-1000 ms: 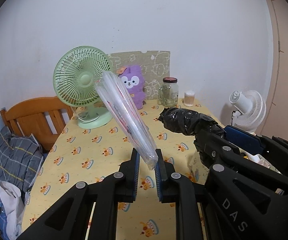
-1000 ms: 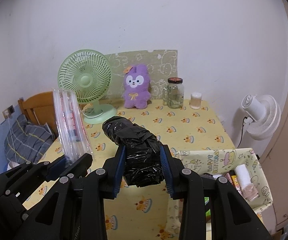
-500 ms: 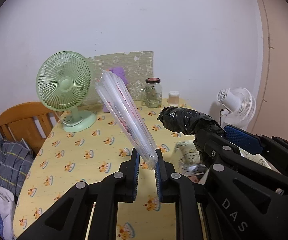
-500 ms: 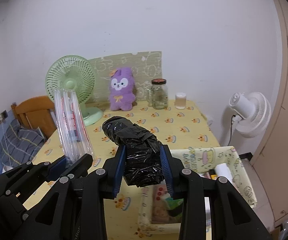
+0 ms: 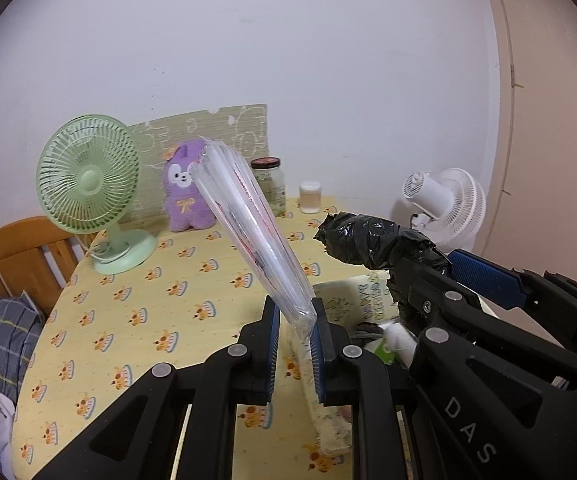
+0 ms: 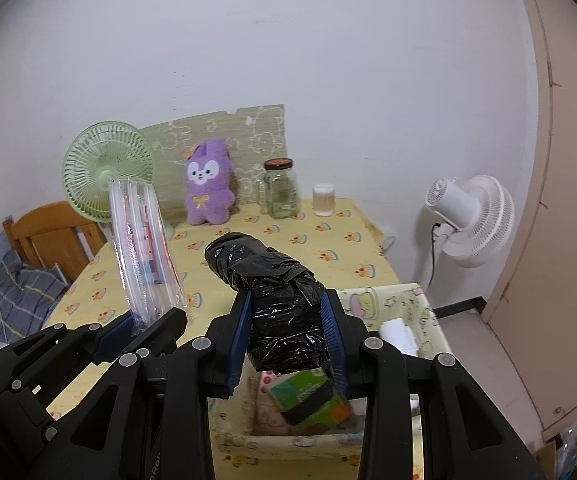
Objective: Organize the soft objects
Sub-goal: 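Carry the clear bag and black bundle over the fabric box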
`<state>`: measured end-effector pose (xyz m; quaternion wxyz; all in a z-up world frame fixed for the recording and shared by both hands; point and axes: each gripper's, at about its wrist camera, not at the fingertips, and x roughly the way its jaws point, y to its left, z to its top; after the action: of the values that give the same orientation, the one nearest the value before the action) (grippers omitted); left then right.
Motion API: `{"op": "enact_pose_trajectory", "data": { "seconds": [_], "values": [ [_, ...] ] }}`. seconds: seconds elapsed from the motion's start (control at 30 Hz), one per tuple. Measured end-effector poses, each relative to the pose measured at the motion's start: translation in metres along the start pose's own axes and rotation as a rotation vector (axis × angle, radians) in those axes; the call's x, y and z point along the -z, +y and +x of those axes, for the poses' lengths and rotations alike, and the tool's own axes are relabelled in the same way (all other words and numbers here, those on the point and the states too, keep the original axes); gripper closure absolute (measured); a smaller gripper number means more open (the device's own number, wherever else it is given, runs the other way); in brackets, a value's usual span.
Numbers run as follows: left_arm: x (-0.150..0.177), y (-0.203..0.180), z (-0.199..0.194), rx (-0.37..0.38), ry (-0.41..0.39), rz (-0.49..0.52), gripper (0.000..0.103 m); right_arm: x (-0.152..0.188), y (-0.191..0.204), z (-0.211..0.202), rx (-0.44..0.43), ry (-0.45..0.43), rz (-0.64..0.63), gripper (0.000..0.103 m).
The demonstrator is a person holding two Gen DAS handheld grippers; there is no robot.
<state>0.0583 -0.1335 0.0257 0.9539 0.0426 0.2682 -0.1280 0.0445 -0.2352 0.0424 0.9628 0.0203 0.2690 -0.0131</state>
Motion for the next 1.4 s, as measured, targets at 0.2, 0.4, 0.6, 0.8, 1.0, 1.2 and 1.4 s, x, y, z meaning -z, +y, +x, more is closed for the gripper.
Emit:
{"op": "enact_pose_trajectory", "data": {
  "seconds": [0.2, 0.4, 0.6, 0.8, 1.0, 1.2, 1.4],
  "values": [
    [0.002, -0.014, 0.007, 0.027, 0.007, 0.022, 0.091, 0.005, -0.017, 0.0, 0.036, 0.001, 0.021, 0.064],
    [0.006, -0.029, 0.015, 0.053, 0.026, 0.047, 0.091, 0.013, -0.035, 0.003, 0.072, 0.012, 0.04, 0.064],
    [0.011, -0.046, 0.02, 0.084, 0.044, 0.079, 0.091, 0.021, -0.051, 0.009, 0.107, 0.035, 0.054, 0.064],
    [0.018, -0.06, 0.026, 0.109, 0.069, 0.099, 0.09, 0.03, -0.064, 0.012, 0.13, 0.059, 0.068, 0.064],
    [0.029, -0.068, 0.034, 0.119, 0.107, 0.106, 0.09, 0.038, -0.073, 0.018, 0.142, 0.087, 0.086, 0.064],
    [0.039, -0.076, 0.041, 0.143, 0.15, 0.129, 0.086, 0.047, -0.08, 0.025, 0.167, 0.115, 0.098, 0.064],
    [0.042, -0.077, 0.042, 0.128, 0.158, 0.147, 0.075, 0.052, -0.084, 0.022, 0.182, 0.113, 0.121, 0.065]
  ]
}}
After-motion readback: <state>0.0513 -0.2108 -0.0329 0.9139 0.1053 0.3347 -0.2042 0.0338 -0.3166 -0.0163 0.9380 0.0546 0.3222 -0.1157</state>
